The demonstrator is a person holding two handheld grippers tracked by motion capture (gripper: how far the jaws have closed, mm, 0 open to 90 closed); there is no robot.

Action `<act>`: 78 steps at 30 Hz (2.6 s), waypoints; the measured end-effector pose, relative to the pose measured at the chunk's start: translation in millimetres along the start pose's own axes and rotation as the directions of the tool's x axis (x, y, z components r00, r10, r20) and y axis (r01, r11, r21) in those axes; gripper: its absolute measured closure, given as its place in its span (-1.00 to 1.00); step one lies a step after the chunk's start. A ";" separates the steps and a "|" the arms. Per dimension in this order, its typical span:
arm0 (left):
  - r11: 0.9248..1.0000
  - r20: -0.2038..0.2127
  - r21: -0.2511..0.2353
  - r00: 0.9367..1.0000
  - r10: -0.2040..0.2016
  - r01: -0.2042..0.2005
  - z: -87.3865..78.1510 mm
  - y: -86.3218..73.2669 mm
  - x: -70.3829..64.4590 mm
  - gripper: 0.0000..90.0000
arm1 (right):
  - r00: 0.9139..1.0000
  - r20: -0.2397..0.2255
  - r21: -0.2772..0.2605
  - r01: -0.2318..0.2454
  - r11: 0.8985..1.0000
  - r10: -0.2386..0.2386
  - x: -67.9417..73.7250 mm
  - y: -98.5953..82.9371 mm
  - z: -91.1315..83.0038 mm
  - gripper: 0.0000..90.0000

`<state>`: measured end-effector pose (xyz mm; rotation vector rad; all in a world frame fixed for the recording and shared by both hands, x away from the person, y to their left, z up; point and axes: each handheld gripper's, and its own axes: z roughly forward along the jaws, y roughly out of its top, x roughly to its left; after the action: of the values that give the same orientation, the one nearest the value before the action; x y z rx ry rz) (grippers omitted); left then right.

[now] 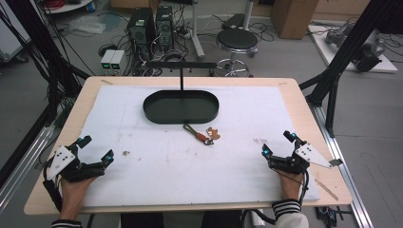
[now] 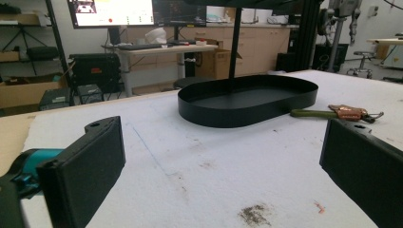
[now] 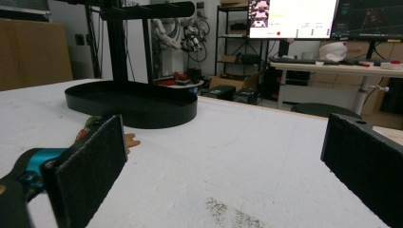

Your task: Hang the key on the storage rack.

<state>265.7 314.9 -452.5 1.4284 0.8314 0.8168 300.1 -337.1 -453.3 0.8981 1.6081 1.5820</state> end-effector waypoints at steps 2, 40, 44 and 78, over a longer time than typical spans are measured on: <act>1.000 -0.001 0.004 1.000 0.006 -0.006 0.4 0.1 -0.6 -0.96 | 1.000 0.000 -0.001 0.000 1.000 0.000 0.1 -0.1 0.0 -0.99; 1.000 -0.001 -0.013 1.000 0.006 -0.006 -0.9 -0.5 -0.9 -0.96 | 0.969 -0.248 0.278 0.083 0.957 -0.012 10.6 94.4 79.0 -0.99; 1.000 -0.001 -0.014 1.000 0.006 -0.006 -1.1 -0.5 -0.8 -0.96 | 0.956 -0.292 0.339 0.130 0.932 -0.027 19.1 102.7 100.2 -0.99; 1.000 -0.003 -0.003 1.000 -0.001 0.000 -0.1 -0.2 -0.2 -0.96 | 0.825 -0.563 0.569 0.425 0.704 -0.043 93.3 102.5 201.7 -0.98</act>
<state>265.5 314.8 -452.7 1.4243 0.8320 0.8196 425.2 -151.7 -353.9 0.5589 2.6818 1.0677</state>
